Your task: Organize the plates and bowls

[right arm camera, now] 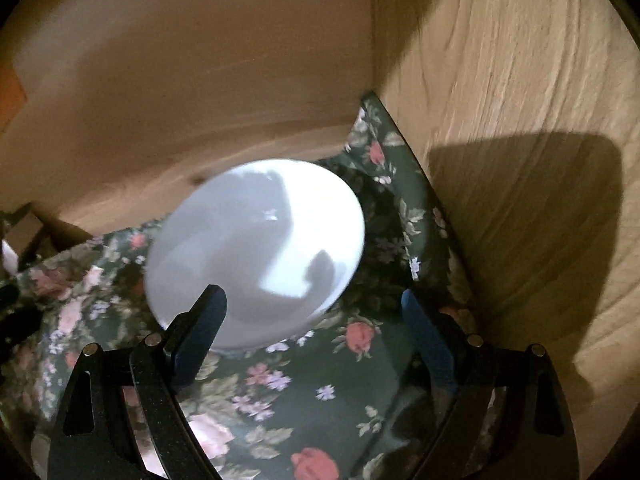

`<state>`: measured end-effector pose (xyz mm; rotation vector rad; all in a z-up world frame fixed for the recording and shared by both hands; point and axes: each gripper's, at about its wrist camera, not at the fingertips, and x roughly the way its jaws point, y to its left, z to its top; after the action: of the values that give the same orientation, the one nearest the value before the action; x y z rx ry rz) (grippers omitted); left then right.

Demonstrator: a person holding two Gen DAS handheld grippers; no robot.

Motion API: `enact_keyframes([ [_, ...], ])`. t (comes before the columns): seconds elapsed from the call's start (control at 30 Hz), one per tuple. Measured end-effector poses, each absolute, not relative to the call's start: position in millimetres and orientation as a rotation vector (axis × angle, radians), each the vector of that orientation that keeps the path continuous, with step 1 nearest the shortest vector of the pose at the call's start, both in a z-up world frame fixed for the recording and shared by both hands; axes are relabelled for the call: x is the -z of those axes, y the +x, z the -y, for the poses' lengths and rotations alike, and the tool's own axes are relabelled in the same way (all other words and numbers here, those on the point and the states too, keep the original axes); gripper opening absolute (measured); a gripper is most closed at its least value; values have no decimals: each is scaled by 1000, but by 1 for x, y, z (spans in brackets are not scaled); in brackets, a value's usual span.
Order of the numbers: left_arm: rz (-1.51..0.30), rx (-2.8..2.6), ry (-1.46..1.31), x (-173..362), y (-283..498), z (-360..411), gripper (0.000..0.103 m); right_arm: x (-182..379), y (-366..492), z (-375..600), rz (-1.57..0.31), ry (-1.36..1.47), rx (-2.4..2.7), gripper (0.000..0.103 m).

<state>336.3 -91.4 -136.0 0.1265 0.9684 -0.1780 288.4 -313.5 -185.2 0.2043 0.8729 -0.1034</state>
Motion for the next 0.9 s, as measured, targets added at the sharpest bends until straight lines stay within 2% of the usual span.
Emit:
enact_keyframes([
  [0.07, -969, 182, 125, 138, 339, 93, 85, 190, 292, 315, -887, 194, 87, 67],
  [0.27, -961, 226, 111, 135, 341, 98, 85, 197, 300, 325, -925, 286, 26, 39],
  [0.43, -962, 241, 93, 133, 343, 101, 85, 198, 299, 316, -930, 214, 22, 32],
  [0.63, -965, 243, 85, 134, 344, 104, 85, 196, 287, 301, -966, 171, -97, 19],
  [0.73, -981, 233, 88, 139, 346, 104, 84, 195, 276, 289, -979, 146, -145, 18],
  [0.9, -1037, 220, 96, 154, 350, 104, 73, 194, 262, 272, -993, 116, -208, 18],
])
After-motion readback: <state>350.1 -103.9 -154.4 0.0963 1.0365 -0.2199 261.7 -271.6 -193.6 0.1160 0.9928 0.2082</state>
